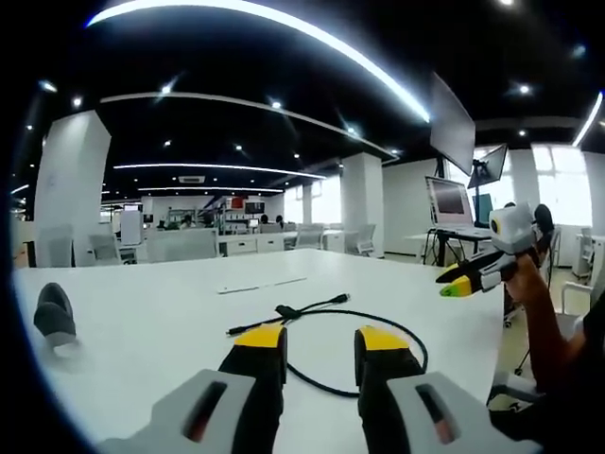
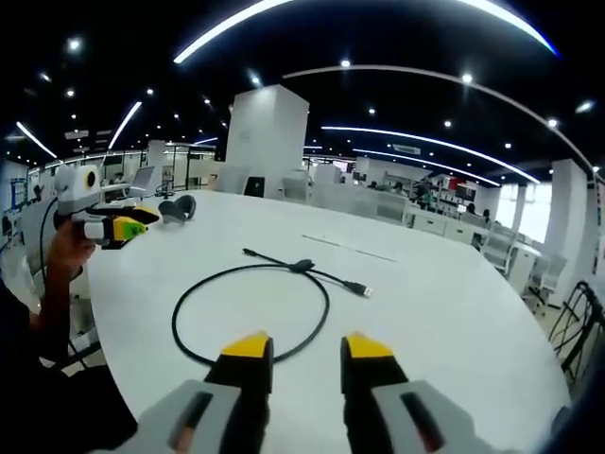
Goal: Find the charging cable on the desk, coil it up and secure with Velcro.
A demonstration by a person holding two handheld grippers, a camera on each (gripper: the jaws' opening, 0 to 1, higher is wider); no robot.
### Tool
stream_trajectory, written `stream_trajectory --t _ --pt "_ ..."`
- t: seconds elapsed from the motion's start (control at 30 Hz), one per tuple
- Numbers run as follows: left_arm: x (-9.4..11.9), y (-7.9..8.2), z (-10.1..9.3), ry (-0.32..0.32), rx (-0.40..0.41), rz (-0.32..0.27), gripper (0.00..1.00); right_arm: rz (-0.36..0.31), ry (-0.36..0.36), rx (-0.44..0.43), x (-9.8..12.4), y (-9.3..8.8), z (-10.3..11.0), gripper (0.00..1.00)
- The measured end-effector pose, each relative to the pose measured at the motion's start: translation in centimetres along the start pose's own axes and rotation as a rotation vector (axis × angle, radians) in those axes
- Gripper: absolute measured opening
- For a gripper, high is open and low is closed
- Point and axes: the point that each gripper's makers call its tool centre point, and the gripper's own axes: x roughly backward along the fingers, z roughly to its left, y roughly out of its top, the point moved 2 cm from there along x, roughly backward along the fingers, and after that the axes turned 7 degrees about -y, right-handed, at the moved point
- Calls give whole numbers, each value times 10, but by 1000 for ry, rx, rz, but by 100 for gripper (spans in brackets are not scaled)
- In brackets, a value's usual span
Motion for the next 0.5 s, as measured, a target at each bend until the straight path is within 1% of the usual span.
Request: stream_trajectory --t 0.07,0.27,0.3,0.33,0.37,0.4,0.47,0.5 --pt "-4 -1 -4 -25 16 1 29 0 -1 -1 0 0 0 30" --pt "-13 -2 -6 -28 24 10 29 0 -4 0 1 0 0 30" --pt "-14 -2 -6 -27 21 10 29 1 -1 -7 -9 -5 -44 30" --pt "-15 -1 -6 -24 16 10 29 1 -2 -5 -16 -8 -79 30" --pt "-15 -1 -6 -22 15 10 29 0 -1 -6 -19 -9 -93 30" --pt "-16 -1 -6 -21 13 9 29 0 -1 -6 -21 -10 -101 30" --pt "-18 0 -6 -21 11 8 29 1 -1 -6 -23 -10 -111 30" --pt "-18 0 -6 -21 11 9 28 3 -1 -6 -24 -10 -112 30"
